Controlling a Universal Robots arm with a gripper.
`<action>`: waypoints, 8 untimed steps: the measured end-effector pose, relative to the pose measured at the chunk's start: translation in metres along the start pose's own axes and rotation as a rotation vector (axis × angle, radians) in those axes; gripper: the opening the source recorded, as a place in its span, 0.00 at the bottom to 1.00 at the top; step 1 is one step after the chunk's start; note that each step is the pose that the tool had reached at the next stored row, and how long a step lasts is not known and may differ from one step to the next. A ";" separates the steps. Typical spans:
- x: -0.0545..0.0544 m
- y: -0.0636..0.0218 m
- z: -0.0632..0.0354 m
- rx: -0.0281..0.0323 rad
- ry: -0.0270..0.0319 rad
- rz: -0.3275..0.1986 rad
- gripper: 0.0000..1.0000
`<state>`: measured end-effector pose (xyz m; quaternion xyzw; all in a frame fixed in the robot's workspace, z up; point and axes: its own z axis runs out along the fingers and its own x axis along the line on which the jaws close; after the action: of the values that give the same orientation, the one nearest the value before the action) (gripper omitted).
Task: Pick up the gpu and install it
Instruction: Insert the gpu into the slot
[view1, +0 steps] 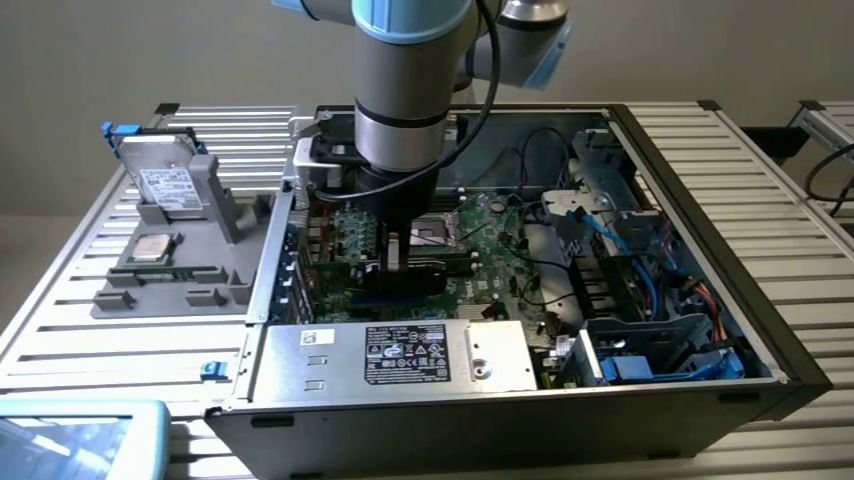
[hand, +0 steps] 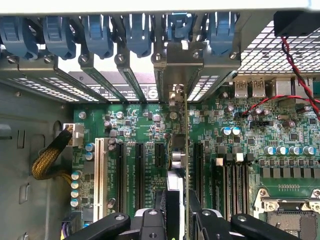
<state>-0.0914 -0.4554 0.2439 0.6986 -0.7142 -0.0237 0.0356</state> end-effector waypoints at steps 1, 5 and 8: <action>0.000 0.0000 0.0000 0.0000 0.0000 0.000 0.28; -0.001 0.0006 0.0003 0.0030 0.0009 0.000 0.28; -0.001 0.0012 0.0002 0.0060 0.0012 0.000 0.28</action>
<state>-0.0926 -0.4542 0.2438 0.6987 -0.7143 -0.0211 0.0339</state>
